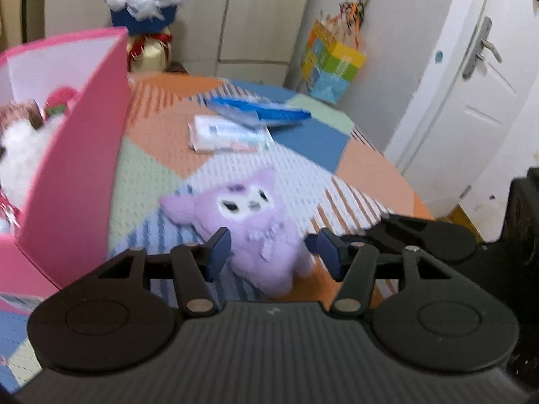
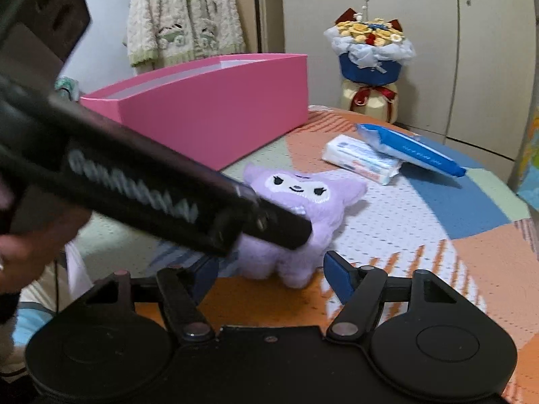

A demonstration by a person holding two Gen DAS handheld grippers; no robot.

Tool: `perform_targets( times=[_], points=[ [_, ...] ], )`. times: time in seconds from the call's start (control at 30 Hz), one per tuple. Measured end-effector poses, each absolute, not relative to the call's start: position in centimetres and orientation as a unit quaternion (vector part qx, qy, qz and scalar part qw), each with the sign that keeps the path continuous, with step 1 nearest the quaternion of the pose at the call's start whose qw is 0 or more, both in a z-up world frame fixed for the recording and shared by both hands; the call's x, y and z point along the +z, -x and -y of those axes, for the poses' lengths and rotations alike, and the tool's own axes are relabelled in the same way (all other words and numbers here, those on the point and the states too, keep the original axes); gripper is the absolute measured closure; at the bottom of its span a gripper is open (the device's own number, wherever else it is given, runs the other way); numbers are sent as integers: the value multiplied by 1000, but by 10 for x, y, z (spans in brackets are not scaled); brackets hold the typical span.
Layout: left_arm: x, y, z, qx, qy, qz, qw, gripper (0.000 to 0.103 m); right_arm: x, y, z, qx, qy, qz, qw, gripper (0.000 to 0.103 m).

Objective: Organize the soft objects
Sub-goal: 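Grasp the purple plush toy with the left gripper and lift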

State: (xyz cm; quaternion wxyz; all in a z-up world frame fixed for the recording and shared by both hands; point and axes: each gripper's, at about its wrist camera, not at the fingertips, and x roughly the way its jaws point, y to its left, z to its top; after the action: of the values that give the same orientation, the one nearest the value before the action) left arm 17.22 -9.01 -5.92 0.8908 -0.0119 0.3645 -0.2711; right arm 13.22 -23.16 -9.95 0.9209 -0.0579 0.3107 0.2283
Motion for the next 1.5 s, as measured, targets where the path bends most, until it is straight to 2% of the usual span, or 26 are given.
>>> perform_targets(
  times=[0.07,0.3,0.33,0.4,0.43,0.6,1.0,1.27,1.5],
  points=[
    [-57,-175,91,-255,8,-352,901,40,-98,-136,231,229,53,-312,920,22],
    [-68,-197,91,-212,10,-373,903,41,-103,-153,221,211,53,-319,923,23],
    [-71,-199,90,-209,16,-379,901,42,-105,-154,220,207,52,-319,923,25],
    [-77,-201,87,-211,40,-388,896,45,-106,-152,221,204,43,-312,927,40],
    [-80,-201,84,-217,55,-394,891,49,-106,-150,221,203,37,-312,927,41],
    [-91,-199,79,-222,104,-397,884,56,-110,-141,216,167,12,-294,941,48],
    [-83,-139,88,-211,31,-348,913,61,-114,-107,210,144,-36,-270,951,49],
    [-79,-108,61,-230,51,-384,893,61,-106,-68,191,159,-7,-301,940,49],
    [-52,-85,33,-234,44,-373,897,60,-88,-59,177,201,1,-299,933,48]
  ],
)
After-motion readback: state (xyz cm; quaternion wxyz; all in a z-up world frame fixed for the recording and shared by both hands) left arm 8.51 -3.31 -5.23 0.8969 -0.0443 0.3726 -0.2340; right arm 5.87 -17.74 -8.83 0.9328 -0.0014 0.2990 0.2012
